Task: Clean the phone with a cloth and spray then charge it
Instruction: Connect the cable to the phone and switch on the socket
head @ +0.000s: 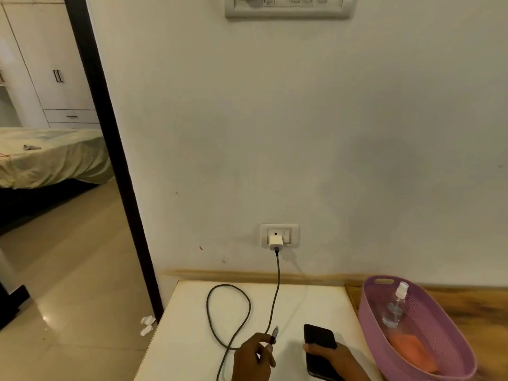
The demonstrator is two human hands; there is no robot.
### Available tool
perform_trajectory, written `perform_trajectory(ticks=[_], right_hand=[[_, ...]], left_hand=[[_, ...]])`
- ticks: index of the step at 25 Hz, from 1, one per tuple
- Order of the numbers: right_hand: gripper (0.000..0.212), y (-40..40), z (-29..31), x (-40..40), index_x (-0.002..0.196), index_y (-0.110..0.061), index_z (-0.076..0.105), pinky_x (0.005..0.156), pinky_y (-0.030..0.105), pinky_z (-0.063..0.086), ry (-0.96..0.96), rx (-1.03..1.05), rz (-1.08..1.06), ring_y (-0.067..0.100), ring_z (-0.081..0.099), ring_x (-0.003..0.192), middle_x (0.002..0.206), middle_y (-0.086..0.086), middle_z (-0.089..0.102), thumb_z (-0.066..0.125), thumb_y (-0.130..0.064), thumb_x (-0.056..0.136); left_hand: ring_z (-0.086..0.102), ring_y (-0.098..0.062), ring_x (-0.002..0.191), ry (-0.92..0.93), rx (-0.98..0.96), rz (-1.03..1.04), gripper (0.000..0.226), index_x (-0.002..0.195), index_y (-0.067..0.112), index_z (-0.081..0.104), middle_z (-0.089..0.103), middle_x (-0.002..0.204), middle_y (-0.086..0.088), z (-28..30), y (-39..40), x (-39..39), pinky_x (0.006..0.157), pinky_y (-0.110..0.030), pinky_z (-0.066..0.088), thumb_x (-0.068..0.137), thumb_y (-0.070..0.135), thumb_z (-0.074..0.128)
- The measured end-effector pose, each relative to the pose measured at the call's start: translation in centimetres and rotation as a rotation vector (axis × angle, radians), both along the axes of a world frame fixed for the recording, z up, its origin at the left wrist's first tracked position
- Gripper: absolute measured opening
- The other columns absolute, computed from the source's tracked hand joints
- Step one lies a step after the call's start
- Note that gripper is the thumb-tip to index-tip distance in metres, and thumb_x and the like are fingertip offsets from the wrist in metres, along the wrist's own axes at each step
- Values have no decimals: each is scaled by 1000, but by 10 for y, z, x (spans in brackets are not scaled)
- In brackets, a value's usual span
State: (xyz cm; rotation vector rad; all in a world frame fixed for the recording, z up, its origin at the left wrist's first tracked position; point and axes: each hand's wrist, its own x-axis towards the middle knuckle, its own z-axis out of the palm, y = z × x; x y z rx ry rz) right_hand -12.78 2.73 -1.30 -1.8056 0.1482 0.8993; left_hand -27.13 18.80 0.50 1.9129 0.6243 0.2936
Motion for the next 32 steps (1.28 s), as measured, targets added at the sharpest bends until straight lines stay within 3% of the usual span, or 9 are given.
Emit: perform_trajectory(ticks=[3,5,7,9,11,14,20,27,32], right_hand=[[79,-10,36,-6,124,-4,53,77,45,55,89,304,-68,40,70,79,91,24,71,87,-9,53],[60,-15,64,-12,112,-14,68,68,41,57,142,561,-156,37,71,71,79,20,73,86,-14,55],[45,-20,91,-19,100,-17,75,74,43,58,180,761,-265,38,70,83,90,20,74,87,-29,59],[56,-24,114,-25,113,-6,69,88,50,53,270,887,-304,43,64,105,118,25,65,72,-45,74],[64,-25,134,-27,121,-1,63,94,53,50,261,980,-296,45,58,114,130,26,58,58,-52,83],[69,-22,159,-30,132,-5,53,96,55,48,286,1076,-341,46,54,120,134,27,53,45,-57,89],[71,-7,178,-49,132,-5,50,95,62,45,405,1177,-415,48,59,109,128,30,57,31,-61,93],[52,-2,186,-68,133,-5,47,97,54,46,353,1160,-416,42,60,102,121,27,58,34,-40,96],[49,1,183,-73,135,-6,43,102,54,43,338,1157,-468,40,57,108,126,26,55,36,-38,97]], left_hand=[[47,-2,42,-84,-40,46,24,83,28,76,66,51,3,24,-8,-1,51,-14,35,96,15,60],[47,-2,41,-110,-65,41,25,76,30,77,68,54,3,40,-16,-3,50,-14,34,95,23,63],[46,-1,42,-123,-79,32,25,75,29,77,71,58,5,59,-26,-6,50,-14,34,95,23,64],[47,-4,45,-154,-119,18,24,77,27,78,74,63,6,79,-38,-11,53,-17,38,95,18,65],[43,-7,45,-193,-119,-19,24,85,30,78,76,70,8,96,-52,-15,54,-20,39,93,11,66],[37,-4,43,-236,-126,-41,26,94,30,79,76,74,10,116,-72,-19,53,-17,37,91,7,67],[60,-12,57,-276,-286,154,7,93,22,78,77,79,6,139,-91,-24,59,-17,49,86,24,75],[64,-16,61,-250,-335,247,25,106,15,76,76,98,-4,140,-95,-32,63,-28,51,84,26,77],[61,-14,57,-260,-347,225,23,105,17,77,76,92,-3,141,-97,-37,62,-28,47,84,26,77]])
